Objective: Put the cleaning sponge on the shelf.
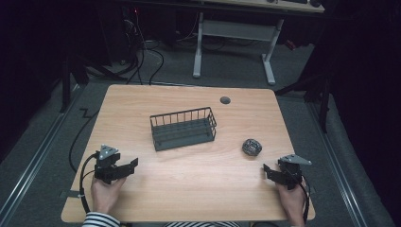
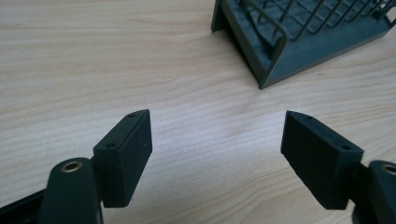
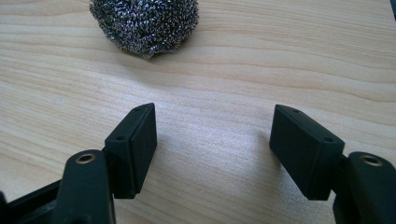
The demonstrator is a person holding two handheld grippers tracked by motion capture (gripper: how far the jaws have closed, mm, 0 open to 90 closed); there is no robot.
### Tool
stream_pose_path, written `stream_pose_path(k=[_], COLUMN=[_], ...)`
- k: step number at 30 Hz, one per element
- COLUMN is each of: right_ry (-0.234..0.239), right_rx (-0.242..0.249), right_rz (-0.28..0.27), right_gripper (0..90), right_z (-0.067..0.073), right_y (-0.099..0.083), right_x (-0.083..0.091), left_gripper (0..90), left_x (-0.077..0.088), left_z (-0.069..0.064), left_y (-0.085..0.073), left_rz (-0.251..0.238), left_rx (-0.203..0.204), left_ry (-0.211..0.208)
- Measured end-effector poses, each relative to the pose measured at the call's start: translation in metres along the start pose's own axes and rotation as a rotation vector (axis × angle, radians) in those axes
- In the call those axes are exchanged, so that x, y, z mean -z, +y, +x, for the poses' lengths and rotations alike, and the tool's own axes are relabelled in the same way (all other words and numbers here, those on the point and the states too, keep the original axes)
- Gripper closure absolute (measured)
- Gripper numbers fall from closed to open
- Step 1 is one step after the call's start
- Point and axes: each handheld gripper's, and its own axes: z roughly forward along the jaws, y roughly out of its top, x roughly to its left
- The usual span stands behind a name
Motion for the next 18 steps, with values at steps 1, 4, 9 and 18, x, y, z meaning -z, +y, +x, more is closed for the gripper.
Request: stream_pose_path(k=[1, 4, 9, 18], right_ry=[0.000, 0.000, 0.000, 0.000], right_rx=[-0.003, 0.001, -0.003, 0.000], right_rz=[0.001, 0.000, 0.001, 0.001], right_gripper=[32.1, 32.1, 32.1, 32.1], right_z=[0.000, 0.000, 0.000, 0.000], right_y=[0.000, 0.000, 0.000, 0.000], right_x=[0.000, 0.000, 0.000, 0.000], left_gripper=[25.5, 25.5, 23.7, 23.1], left_x=[0.000, 0.000, 0.001, 0.004], left_z=[0.000, -0.001, -0.003, -0.013], left_y=[0.003, 0.008, 0.022, 0.060], left_rz=[-0.001, -0.004, -0.010, -0.012], left_rx=[0.004, 0.009, 0.001, -0.037], left_ry=[-0.005, -0.010, -0.018, -0.049])
